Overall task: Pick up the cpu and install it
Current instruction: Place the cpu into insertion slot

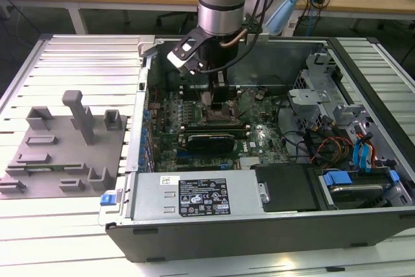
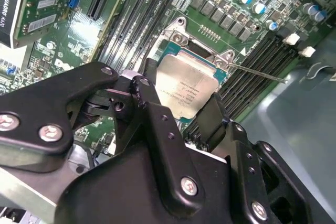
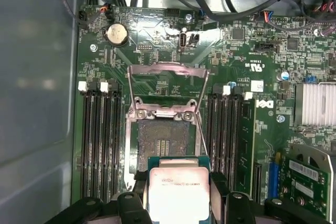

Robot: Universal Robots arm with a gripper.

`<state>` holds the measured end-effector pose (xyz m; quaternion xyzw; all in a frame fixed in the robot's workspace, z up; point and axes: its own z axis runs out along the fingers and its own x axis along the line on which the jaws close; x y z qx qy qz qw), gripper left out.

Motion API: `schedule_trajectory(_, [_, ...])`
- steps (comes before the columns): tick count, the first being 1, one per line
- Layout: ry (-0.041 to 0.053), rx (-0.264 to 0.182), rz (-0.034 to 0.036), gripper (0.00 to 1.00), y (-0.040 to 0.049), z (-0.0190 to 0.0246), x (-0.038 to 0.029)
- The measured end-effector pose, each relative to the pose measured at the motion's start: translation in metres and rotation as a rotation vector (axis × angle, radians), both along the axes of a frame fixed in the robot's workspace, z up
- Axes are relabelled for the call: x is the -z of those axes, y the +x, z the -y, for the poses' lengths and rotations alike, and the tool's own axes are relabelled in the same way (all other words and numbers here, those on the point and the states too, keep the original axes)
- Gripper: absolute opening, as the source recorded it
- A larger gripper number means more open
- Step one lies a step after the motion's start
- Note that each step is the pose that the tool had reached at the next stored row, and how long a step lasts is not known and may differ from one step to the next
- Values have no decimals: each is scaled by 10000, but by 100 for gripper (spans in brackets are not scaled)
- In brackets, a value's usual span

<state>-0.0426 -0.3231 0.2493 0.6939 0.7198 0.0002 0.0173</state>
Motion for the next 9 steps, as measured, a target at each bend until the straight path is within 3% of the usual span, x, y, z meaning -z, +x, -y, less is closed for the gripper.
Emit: schedule_trajectory(9, [0,1,10,55,68,0,28])
